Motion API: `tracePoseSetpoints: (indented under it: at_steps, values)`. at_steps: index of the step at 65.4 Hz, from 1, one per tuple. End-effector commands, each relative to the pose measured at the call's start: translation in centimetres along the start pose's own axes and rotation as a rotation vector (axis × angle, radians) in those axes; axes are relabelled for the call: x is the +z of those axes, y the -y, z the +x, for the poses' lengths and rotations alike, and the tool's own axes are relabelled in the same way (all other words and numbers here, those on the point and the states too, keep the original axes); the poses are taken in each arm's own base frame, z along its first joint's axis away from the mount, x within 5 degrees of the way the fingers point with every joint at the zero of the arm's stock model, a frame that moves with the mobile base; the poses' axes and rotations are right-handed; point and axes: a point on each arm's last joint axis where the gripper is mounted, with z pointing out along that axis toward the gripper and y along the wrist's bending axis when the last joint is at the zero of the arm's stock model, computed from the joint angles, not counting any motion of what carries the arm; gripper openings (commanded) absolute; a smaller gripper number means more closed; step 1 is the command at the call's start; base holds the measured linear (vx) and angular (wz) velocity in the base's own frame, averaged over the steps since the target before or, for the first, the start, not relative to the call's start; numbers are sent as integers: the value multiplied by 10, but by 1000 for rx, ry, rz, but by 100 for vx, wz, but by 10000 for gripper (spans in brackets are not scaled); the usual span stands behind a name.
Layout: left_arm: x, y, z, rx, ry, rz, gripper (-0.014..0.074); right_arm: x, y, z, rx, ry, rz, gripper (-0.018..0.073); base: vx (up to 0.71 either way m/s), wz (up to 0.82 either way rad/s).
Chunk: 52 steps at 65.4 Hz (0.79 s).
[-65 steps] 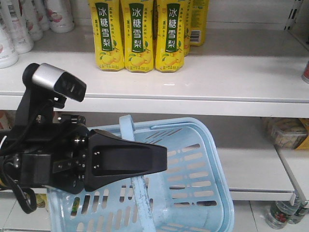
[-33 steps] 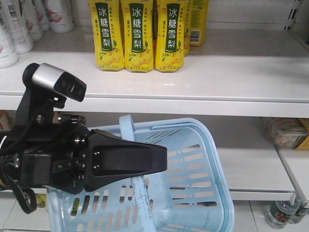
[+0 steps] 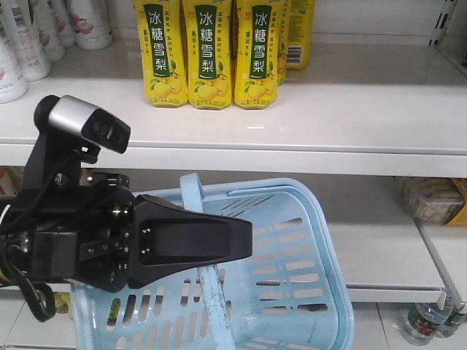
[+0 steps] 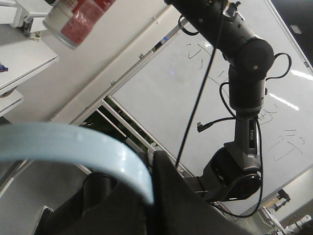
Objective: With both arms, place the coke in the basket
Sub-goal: 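Move the bottle over the basket and open the right gripper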
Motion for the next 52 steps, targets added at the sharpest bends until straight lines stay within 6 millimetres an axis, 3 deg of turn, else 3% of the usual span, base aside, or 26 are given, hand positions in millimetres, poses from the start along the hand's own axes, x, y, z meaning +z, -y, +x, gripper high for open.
tracePoseSetpoints:
  at_steps: [1,16,33,42,52]
  values:
    - [-2,32,-2,21,-19,233,-6,-8,-23,-15,-27,99,-217,-2,0,0]
    - [-2,32,-2,21,-19,233,-6,27,-69,-3,-4,-14,-529,-2,0,0]
    - [-2,32,-2,21,-19,233,-6,75,-114,30,-46,-217,-693,18,0,0]
    - [-2,32,-2,21,-19,233,-6,87,-124,41,-79,-281,-722,91,0,0]
    - [-2,32,-2,21,-19,233,-6,90,-126,44,-73,-303,-731,258,0,0]
